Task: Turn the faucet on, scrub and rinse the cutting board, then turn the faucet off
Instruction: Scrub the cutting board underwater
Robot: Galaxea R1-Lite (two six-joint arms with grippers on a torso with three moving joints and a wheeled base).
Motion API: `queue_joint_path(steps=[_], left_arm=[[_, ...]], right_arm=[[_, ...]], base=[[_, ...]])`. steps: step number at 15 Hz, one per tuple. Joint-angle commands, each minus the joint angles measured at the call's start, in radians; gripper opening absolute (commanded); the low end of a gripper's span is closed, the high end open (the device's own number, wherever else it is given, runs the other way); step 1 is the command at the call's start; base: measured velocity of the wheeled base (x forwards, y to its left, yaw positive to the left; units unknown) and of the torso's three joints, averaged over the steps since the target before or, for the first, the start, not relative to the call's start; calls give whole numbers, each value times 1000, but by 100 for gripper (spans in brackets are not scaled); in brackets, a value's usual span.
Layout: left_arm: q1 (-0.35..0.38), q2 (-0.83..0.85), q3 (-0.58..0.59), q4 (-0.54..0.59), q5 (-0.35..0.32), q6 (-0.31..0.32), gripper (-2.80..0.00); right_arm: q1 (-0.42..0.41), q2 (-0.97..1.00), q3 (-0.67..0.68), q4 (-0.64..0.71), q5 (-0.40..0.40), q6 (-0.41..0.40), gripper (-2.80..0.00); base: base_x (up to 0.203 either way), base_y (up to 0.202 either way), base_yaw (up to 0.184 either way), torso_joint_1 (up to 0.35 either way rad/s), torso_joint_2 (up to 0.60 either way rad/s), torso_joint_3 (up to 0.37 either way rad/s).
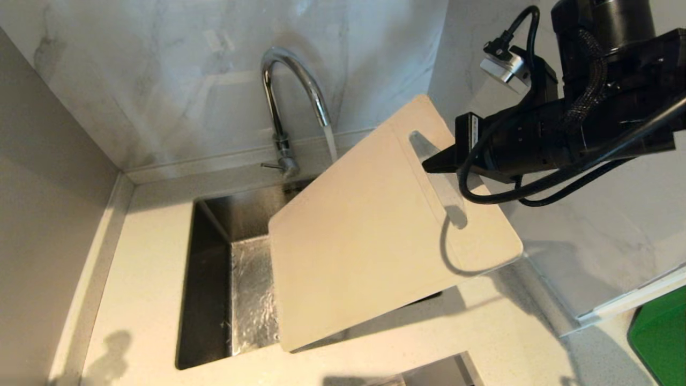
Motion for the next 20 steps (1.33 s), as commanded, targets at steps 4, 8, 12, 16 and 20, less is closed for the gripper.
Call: queue_joint_path(steps=[4,8,12,16,20], left_arm=[[-34,334,-208,8,-26,-94,-280],[-150,432,-292,46,-21,-164,-280],[-225,524,-377,95,-16,-254,-280],[-232,581,-398,98,-8,-292,-280],[-233,595,-398,100,-7,-293,-280]], right_arm=[[87,36,-25,1,-6,3,-280],[124,67,-67,3,-6,5,-280],[175,101,-149,36,-37,3,-280],[220,171,-271,93,-71,3,-280],[244,233,-331,89,-80,3,-280]], base=[[0,0,0,0,0,0],[0,0,0,0,0,0],[0,0,0,0,0,0],[0,0,0,0,0,0],[0,0,0,0,0,0]])
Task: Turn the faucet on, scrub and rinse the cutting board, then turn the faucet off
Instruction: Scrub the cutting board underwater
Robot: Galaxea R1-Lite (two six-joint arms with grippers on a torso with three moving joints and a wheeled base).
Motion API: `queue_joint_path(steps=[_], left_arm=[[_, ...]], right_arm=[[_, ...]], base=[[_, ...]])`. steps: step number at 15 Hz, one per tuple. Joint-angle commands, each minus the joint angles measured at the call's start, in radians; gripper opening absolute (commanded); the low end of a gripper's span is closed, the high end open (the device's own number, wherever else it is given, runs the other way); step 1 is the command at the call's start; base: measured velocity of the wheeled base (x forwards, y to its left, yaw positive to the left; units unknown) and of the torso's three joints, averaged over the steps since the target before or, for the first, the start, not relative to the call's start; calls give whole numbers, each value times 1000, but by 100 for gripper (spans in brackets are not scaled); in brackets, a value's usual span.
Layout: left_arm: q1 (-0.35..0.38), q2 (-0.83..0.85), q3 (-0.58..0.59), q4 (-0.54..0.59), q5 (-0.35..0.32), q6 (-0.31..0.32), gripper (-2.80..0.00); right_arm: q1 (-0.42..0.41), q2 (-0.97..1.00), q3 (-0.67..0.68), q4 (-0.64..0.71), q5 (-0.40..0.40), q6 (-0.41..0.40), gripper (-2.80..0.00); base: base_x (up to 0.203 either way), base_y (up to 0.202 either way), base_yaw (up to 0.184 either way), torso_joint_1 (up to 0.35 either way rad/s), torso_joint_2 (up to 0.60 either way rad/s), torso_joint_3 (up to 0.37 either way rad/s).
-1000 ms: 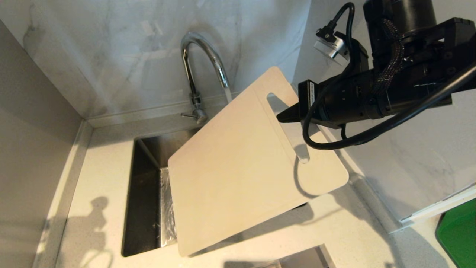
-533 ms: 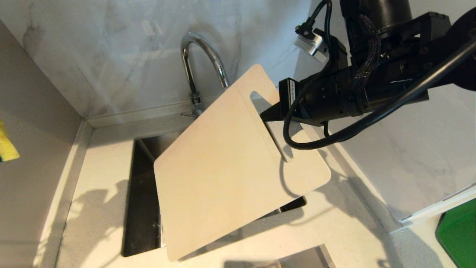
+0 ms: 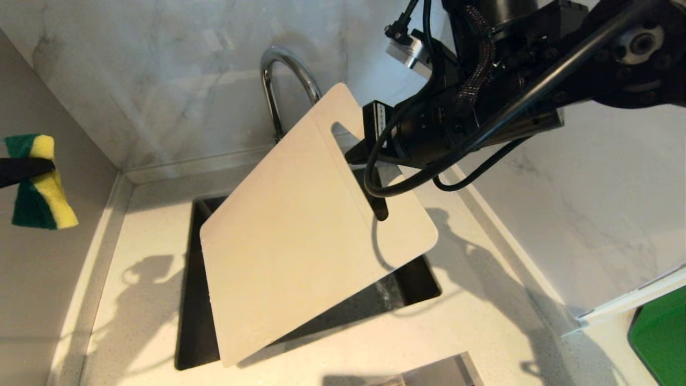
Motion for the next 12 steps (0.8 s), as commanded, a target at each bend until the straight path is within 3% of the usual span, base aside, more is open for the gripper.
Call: queue_joint_path(steps=[1,3,7,12], left_arm=[[-1,12,-1,1,-1,-3,-280],[-7,14,-2,1,-2,-11,-280],[-86,30,-30,4,10,-70,-280],[-265,71,-39,15,123,-91,-280]], right_arm=[[16,48,-26,-12,-11,0,-280],[22,47,-26,-21,-13,0,-280],[21,32,-26,-21,-13,2,-280],[21,30,-26,-21,-11,2,-280]], base=[[0,0,0,0,0,0],[0,0,0,0,0,0],[0,0,0,0,0,0],[0,0,0,0,0,0]])
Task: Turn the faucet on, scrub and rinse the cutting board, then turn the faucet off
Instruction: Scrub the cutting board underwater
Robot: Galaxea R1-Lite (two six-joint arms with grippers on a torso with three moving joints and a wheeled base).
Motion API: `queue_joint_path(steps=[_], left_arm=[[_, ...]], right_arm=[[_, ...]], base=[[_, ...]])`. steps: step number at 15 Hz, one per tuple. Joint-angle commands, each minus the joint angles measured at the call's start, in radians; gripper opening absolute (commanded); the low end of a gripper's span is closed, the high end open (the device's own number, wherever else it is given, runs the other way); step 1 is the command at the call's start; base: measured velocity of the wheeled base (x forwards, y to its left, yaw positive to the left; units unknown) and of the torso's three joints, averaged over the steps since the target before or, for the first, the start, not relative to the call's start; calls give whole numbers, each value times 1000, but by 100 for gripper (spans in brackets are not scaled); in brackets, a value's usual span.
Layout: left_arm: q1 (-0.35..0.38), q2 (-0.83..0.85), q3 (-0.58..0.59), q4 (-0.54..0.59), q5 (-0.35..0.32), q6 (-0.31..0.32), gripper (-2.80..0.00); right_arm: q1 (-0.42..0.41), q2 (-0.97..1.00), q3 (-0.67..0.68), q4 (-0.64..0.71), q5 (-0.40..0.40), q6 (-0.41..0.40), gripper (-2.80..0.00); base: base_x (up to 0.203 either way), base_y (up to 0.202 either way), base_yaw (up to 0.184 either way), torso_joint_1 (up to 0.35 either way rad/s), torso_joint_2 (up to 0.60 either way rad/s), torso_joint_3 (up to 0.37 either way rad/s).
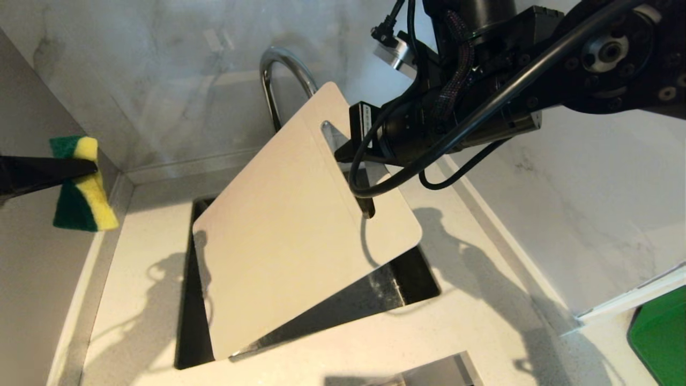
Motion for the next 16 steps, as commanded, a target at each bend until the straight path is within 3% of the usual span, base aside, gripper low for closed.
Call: queue_joint_path(steps=[1,8,13,16], left_arm=[[-82,17,1,2,33,-4,-280],[-90,-11,15,6,58,-3,-280],[-33,-108,142,39,212,49,-280],[45,-145,184,41,241,105,-280]], right_arm=[[0,-2,0,3,2,2,-280],[0,-6,0,3,2,1,-280],[0,0,0,1,2,1,-280],[0,10,0,-13,2,1,-280]], base=[[0,0,0,0,0,0],[0,0,0,0,0,0],[0,0,0,0,0,0],[0,0,0,0,0,0]])
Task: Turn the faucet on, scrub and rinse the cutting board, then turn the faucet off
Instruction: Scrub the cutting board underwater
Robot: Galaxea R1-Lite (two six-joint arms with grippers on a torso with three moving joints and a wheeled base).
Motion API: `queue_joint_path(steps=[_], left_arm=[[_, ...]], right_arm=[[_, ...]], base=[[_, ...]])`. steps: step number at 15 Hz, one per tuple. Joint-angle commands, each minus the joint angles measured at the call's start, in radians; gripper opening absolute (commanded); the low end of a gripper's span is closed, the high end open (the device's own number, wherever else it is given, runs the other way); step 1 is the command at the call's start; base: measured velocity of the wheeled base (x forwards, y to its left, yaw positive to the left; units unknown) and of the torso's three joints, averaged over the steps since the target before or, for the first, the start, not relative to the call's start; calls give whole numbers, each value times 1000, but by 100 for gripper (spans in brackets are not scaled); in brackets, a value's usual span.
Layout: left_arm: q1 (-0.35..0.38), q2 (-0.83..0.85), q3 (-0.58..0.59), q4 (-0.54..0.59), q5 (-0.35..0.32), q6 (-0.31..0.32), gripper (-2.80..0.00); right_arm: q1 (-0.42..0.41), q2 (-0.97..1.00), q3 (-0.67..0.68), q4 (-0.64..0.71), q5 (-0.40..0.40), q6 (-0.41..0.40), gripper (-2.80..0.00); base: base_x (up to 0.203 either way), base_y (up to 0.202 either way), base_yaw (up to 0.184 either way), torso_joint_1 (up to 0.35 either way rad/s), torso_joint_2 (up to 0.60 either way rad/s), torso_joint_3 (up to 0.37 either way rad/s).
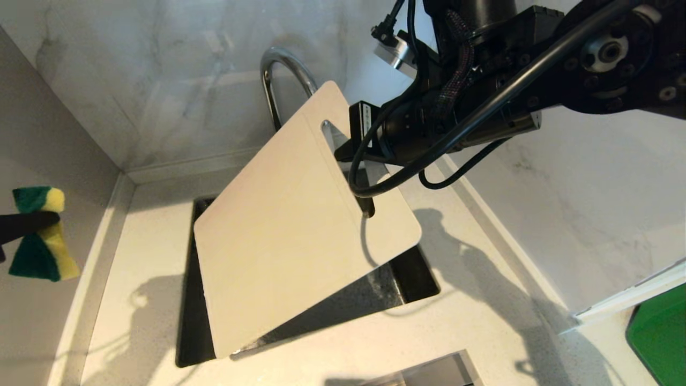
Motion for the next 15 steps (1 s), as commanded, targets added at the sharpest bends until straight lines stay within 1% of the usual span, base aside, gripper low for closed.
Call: queue_joint_path(steps=[1,3,5,9,11,12,13,15], left_arm=[[58,-39,27,1,6,15,-280],[96,-39,36,1,6,25,-280],[99,-38,40,1,5,25,-280],[98,-32,45,-4,5,24,-280],[94,-32,39,-9,-6,27,-280],[85,-32,38,-9,-10,28,-280],[59,-33,37,-10,-12,29,-280],[-24,-40,33,-11,-12,27,-280]], right_arm=[[0,13,0,-25,3,2,-280],[2,19,-2,-31,1,3,-280],[5,20,-1,-52,1,27,-280],[7,16,0,-55,1,31,-280],[7,16,0,-54,1,31,-280],[8,16,0,-55,-1,31,-280],[8,16,0,-55,-1,31,-280],[7,17,0,-55,-1,31,-280]], base=[[0,0,0,0,0,0],[0,0,0,0,0,0],[0,0,0,0,0,0],[0,0,0,0,0,0],[0,0,0,0,0,0],[0,0,0,0,0,0],[0,0,0,0,0,0],[0,0,0,0,0,0]])
